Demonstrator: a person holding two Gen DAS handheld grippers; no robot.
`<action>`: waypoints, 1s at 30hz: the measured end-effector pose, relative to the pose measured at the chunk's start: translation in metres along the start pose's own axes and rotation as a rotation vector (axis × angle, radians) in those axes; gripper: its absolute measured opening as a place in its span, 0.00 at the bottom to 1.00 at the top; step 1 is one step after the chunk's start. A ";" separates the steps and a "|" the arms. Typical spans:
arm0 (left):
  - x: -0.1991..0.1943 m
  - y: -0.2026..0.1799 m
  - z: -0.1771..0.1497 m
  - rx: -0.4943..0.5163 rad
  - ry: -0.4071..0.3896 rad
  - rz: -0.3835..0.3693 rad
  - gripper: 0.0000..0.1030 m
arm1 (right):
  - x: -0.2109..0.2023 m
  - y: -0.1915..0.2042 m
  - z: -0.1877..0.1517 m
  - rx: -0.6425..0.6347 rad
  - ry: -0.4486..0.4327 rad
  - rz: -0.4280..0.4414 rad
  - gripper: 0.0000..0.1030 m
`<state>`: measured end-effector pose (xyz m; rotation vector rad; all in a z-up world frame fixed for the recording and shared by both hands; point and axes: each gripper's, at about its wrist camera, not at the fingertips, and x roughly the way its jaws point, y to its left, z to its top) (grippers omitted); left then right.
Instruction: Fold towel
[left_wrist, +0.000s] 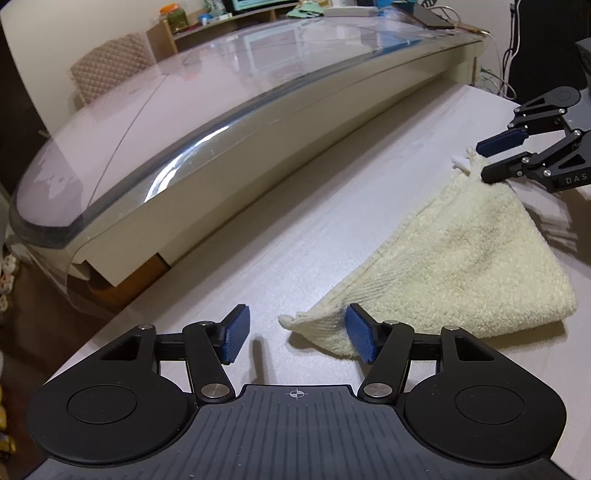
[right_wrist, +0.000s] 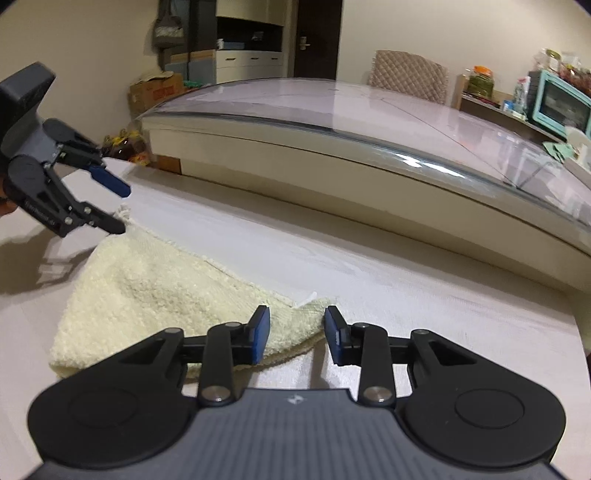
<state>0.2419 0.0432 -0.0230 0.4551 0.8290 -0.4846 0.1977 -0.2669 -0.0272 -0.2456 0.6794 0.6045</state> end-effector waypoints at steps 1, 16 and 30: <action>-0.001 -0.001 0.000 -0.004 -0.001 0.002 0.61 | -0.001 -0.004 -0.001 0.024 -0.009 0.006 0.37; -0.004 0.007 -0.001 -0.114 -0.013 0.070 0.61 | 0.007 -0.010 -0.004 0.018 -0.024 -0.053 0.42; -0.068 -0.048 -0.030 -0.338 0.011 0.105 0.96 | -0.076 0.015 -0.016 0.109 0.038 0.025 0.88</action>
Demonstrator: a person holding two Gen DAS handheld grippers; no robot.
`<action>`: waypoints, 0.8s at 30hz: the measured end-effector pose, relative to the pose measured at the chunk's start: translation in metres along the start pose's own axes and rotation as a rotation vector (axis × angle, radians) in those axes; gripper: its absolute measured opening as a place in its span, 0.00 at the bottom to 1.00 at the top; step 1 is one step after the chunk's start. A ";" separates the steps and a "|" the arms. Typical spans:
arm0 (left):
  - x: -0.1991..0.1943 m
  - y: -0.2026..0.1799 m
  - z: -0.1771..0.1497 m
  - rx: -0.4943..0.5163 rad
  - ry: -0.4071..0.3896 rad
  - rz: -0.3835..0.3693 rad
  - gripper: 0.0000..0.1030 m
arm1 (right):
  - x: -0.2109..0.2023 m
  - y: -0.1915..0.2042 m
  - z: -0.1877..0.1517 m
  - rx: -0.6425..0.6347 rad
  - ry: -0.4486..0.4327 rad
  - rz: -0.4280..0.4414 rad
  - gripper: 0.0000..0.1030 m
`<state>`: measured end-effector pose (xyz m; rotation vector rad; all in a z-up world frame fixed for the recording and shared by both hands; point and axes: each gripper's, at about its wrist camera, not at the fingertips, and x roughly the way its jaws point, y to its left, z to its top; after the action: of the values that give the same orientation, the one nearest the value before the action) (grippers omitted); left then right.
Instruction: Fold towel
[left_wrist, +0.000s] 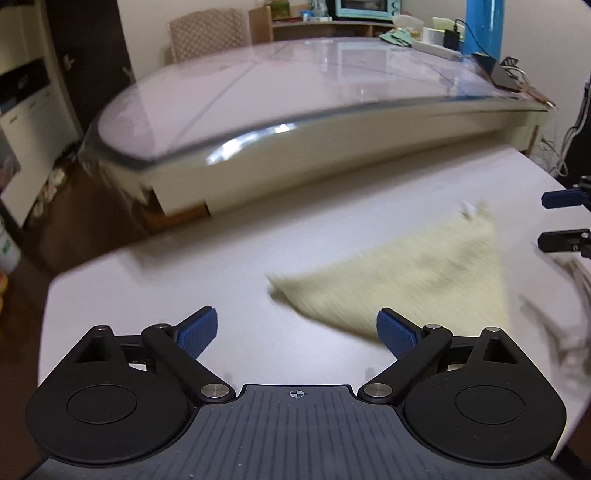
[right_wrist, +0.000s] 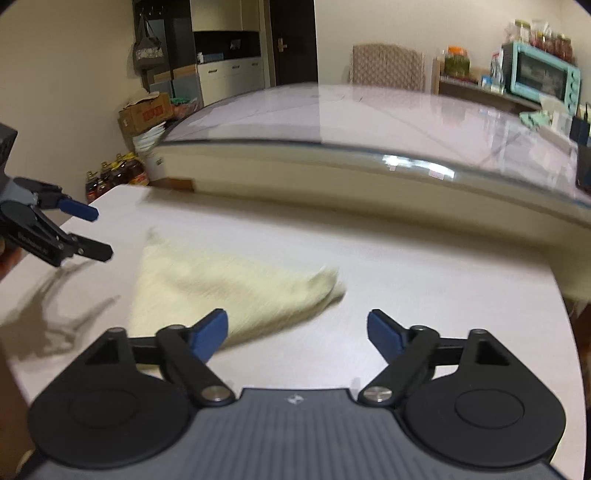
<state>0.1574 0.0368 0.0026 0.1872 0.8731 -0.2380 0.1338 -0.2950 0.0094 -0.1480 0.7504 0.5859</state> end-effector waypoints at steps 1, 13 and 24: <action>-0.002 -0.005 -0.006 -0.004 0.002 0.000 0.97 | -0.004 0.003 -0.003 0.004 0.008 0.001 0.92; -0.043 -0.054 -0.069 -0.110 -0.023 -0.001 1.00 | -0.035 0.040 -0.046 0.088 0.079 -0.041 1.00; -0.053 -0.068 -0.083 -0.178 -0.046 0.020 1.00 | -0.044 0.062 -0.054 0.091 0.089 -0.042 1.00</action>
<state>0.0446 0.0003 -0.0134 0.0249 0.8419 -0.1443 0.0412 -0.2808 0.0047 -0.1058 0.8564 0.5071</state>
